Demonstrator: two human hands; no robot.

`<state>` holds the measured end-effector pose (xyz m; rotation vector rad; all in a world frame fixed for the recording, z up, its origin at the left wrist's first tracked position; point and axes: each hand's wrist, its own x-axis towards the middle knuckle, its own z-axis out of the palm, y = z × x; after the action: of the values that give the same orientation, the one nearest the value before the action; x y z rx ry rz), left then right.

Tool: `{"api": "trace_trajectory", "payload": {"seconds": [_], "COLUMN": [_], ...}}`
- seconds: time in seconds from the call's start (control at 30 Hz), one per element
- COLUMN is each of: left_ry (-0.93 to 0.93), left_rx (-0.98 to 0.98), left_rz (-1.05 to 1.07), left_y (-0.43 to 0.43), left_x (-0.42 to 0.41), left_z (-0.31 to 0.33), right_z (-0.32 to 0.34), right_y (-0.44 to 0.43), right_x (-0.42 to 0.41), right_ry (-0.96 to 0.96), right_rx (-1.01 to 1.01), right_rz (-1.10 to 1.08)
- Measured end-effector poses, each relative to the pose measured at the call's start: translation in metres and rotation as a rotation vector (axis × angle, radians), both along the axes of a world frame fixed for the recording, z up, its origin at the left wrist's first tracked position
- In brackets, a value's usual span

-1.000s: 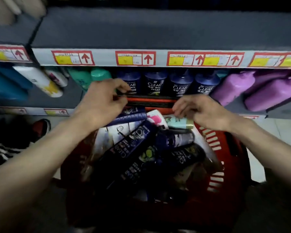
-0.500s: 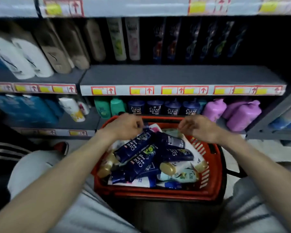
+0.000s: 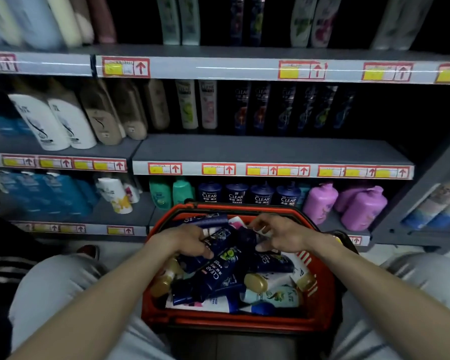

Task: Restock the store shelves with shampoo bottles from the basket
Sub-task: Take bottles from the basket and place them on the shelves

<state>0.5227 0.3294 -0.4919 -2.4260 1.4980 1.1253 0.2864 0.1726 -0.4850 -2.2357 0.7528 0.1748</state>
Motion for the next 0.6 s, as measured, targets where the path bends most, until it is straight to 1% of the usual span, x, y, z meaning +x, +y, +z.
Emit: {"api": "trace_trajectory", "payload": {"seconds": [0.07,0.17,0.2,0.27,0.33,0.4,0.5,0.6], "left_ry": [0.017,0.055,0.042,-0.021,-0.03,0.002,0.039,0.149], "left_rx": [-0.008,-0.013,-0.026,-0.076,-0.174,-0.319,-0.513,-0.605], "left_rz": [0.017,0.07,0.079,0.088,0.149,0.238,0.321,0.407], "left_y": [0.002,0.001,0.0,-0.003,-0.005,-0.009,-0.014,-0.019], "left_x": [0.001,0.001,0.0,0.002,0.005,0.009,0.012,0.011], "left_z": [-0.002,-0.008,-0.007,-0.003,0.005,0.014,0.021,0.024], "right_z": [-0.003,-0.019,-0.025,-0.03,-0.032,-0.037,-0.044,-0.039], "right_y": [-0.001,0.0,0.0,-0.001,-0.003,-0.003,-0.005,-0.01], "right_x": [0.007,0.011,0.012,0.013,0.014,0.014,0.013,0.011], "right_ry": [-0.009,0.084,0.105,0.083,0.037,-0.019,-0.202,-0.405], "right_rx": [0.051,0.117,0.126,0.173,0.211,0.206,0.291,0.426], "right_rz": [-0.01,-0.019,-0.023,-0.071,-0.125,-0.155,-0.243,-0.39]}}
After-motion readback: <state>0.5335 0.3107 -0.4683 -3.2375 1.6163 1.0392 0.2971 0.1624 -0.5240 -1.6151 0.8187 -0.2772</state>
